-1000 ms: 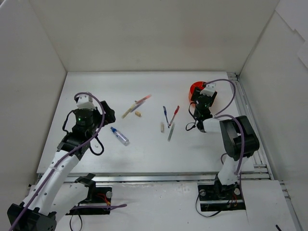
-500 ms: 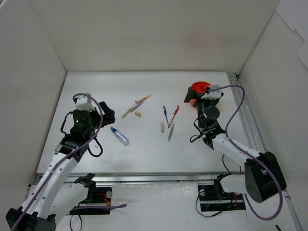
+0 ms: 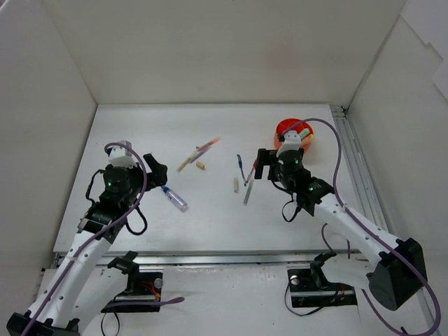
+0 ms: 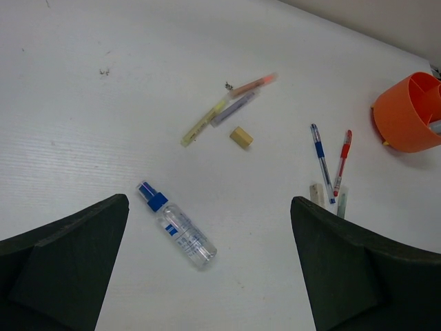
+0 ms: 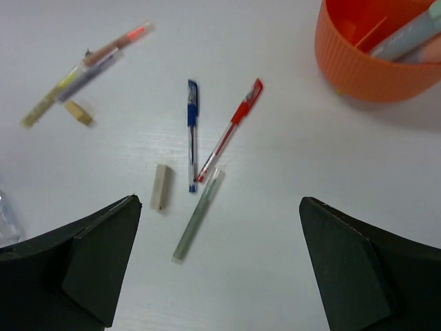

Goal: Sort the stationery into containers
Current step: Pick up the pen from the center of the board.

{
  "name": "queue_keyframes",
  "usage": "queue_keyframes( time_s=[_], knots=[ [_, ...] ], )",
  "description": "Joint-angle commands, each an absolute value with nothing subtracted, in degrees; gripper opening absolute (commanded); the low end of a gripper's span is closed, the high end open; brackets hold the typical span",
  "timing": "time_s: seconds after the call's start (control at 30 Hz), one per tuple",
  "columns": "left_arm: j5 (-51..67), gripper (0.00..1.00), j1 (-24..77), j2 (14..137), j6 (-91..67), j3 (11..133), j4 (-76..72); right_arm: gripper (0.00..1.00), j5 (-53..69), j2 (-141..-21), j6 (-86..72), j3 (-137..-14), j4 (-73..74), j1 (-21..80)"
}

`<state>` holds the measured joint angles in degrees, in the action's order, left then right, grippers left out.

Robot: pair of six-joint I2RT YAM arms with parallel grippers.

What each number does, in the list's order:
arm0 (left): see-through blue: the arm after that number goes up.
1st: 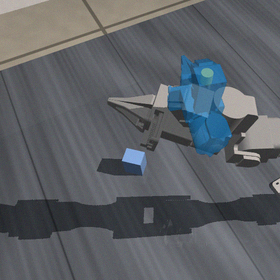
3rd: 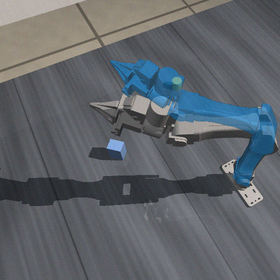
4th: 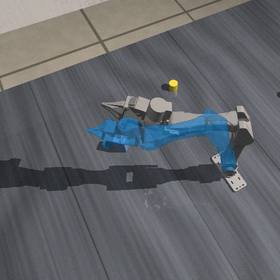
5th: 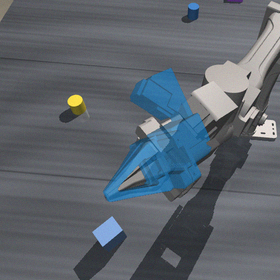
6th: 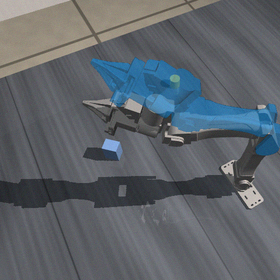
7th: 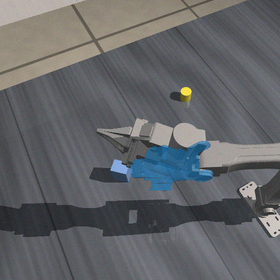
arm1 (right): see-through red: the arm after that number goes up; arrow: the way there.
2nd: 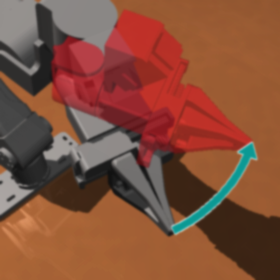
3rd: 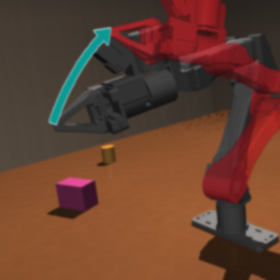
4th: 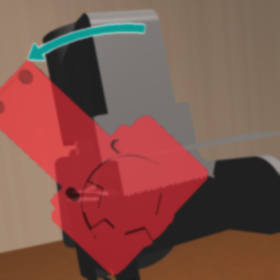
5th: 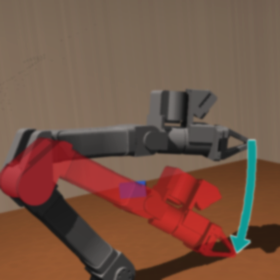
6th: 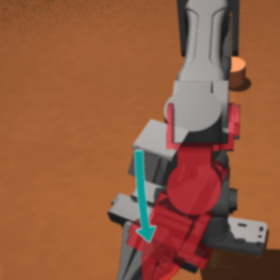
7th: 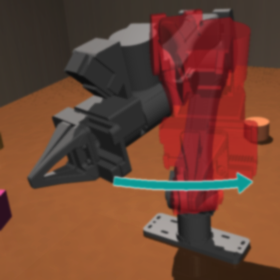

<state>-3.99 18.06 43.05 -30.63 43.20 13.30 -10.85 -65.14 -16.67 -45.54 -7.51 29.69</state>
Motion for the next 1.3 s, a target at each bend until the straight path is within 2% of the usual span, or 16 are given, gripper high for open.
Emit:
queue_keyframes(
  time_s=[0.0, 0.33, 0.63, 0.73, 0.87, 1.0, 1.03, 1.1, 1.13, 1.27],
  knots=[
    [-3.5, 0.99, 18.2, 41.7, -32.2, 43.4, 11.0, 0.98, -13.8, -65.5, -24.3, -46.4, -0.5, 31.7],
    [-6.7, 0.99, 18.2, 39.5, -32.7, 44.4, 16.6, 0.98, -17.3, -84.1, -30.4, -51.5, 1.7, 35.9],
    [-7.2, 0.99, 18.2, 38.9, -32.4, 45.2, 17.8, 0.96, -20.8, -96.0, -33.2, -57.4, 1.7, 36.4],
    [-6.2, 0.99, 18.2, 40.3, -32.4, 45.4, 17.7, 0.90, -21.9, -99.7, -33.5, -59.0, 1.7, 36.4],
    [-5.5, 0.99, 18.2, 42.2, -32.3, 45.6, 17.2, 0.74, -22.4, -102.4, -34.5, -59.9, 1.7, 36.3],
    [-4.0, 0.99, 18.2, 43.2, -32.3, 45.3, 16.1, 0.63, -23.1, -102.9, -35.1, -59.0, 1.7, 36.5],
    [-3.8, 0.99, 18.2, 43.2, -32.3, 45.1, 15.8, 0.52, -23.3, -102.9, -35.2, -58.6, 1.7, 36.5],
    [-3.2, 0.99, 18.2, 43.3, -32.4, 44.8, 14.8, 0.43, -23.5, -101.9, -35.9, -57.6, 1.7, 36.4],
    [-2.8, 0.99, 18.2, 43.4, -32.5, 44.7, 14.3, 0.34, -23.5, -101.3, -36.0, -57.0, 1.6, 36.4],
    [-0.7, 0.99, 18.2, 44.3, -32.6, 44.1, 12.1, 0.22, -22.9, -98.2, -36.8, -54.6, 1.5, 36.7]
  ],
)
